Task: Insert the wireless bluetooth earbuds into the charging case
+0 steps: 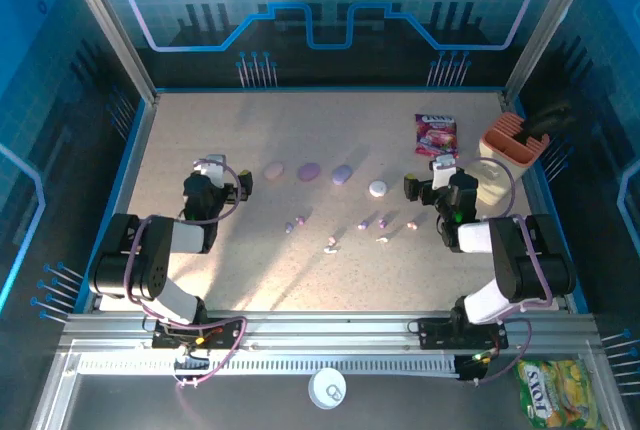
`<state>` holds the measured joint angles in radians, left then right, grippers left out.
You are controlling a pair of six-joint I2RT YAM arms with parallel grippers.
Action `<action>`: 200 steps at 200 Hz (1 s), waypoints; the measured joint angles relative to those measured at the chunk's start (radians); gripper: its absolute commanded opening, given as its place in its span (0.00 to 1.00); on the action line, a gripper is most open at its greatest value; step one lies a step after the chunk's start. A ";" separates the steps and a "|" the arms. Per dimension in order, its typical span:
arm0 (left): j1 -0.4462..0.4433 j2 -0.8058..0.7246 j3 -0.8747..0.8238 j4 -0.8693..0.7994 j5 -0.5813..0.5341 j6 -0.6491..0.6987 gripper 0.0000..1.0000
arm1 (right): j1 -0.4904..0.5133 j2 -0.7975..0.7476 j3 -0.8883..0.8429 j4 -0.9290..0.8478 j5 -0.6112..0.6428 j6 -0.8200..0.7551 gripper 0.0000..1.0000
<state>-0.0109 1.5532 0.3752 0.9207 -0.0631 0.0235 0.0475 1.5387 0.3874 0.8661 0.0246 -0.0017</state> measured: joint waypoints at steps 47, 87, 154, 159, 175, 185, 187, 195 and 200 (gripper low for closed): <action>0.000 0.000 0.000 0.000 0.000 0.000 0.99 | 0.000 0.000 0.000 -0.001 -0.003 0.000 1.00; 0.000 0.000 0.000 0.000 0.000 0.000 0.99 | 0.000 0.000 0.000 -0.001 -0.003 0.000 1.00; 0.000 0.000 0.000 0.000 0.000 0.000 0.99 | 0.000 0.000 0.000 -0.001 -0.006 0.000 1.00; 0.000 0.000 0.000 0.000 0.000 0.000 0.99 | 0.000 0.000 0.000 -0.001 -0.006 0.000 1.00; 0.000 0.000 0.000 0.000 0.000 0.000 0.99 | 0.000 0.000 0.000 -0.001 -0.005 0.000 1.00; 0.000 0.000 0.000 0.000 0.000 0.000 0.99 | 0.000 0.000 0.000 -0.001 -0.001 0.001 1.00; 0.000 0.000 0.000 0.000 0.000 0.000 0.99 | 0.000 0.000 0.000 -0.001 0.001 0.001 1.00; 0.000 -0.002 0.000 0.000 0.000 0.000 0.99 | 0.000 -0.001 0.000 -0.002 0.005 0.002 1.00; 0.000 -0.005 -0.001 0.000 0.000 0.000 0.99 | 0.000 -0.005 0.000 -0.005 0.009 0.001 1.00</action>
<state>-0.0113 1.5486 0.3740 0.9207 -0.0631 0.0238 0.0471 1.5341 0.3874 0.8616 0.0334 -0.0006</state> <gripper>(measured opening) 0.992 0.999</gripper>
